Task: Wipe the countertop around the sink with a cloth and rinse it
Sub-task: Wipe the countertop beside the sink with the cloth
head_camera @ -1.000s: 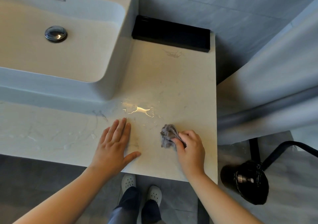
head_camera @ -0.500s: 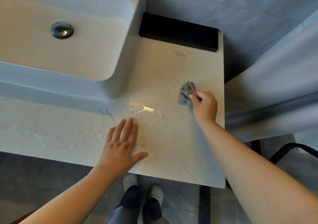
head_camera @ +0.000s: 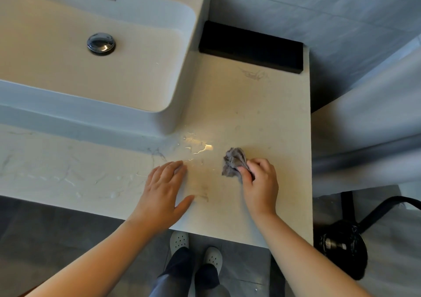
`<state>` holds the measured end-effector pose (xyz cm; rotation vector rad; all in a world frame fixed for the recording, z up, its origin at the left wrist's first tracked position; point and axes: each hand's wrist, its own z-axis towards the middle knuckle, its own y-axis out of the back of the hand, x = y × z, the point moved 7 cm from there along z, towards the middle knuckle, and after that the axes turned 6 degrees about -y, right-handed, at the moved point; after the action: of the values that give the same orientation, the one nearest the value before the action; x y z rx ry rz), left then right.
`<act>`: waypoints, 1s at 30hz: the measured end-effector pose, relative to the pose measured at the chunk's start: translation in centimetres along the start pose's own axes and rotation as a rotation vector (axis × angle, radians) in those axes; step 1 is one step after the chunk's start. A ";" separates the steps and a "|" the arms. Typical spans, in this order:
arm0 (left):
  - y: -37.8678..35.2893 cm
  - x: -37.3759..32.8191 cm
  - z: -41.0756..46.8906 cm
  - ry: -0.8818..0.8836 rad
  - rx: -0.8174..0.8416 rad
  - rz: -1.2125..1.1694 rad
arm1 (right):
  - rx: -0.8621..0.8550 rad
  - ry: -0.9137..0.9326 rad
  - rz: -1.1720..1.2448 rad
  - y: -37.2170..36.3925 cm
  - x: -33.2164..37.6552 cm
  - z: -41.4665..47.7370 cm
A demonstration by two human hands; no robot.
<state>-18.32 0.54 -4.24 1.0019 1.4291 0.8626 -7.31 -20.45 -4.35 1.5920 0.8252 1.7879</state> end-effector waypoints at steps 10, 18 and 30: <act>0.0 4.3 -1.2 0.066 0.068 0.183 | 0.040 -0.054 0.192 2.1 2.4 1.5; 0.1 4.6 -1.1 0.023 0.085 0.201 | 0.070 -0.145 0.010 -2.2 3.3 10.6; 0.0 4.5 -1.2 0.034 0.119 0.192 | 0.082 0.010 -0.006 -4.0 4.9 1.7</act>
<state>-19.53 4.73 -5.81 1.2353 1.4424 0.9454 -5.94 -14.06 -4.27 1.6316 0.9173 1.7797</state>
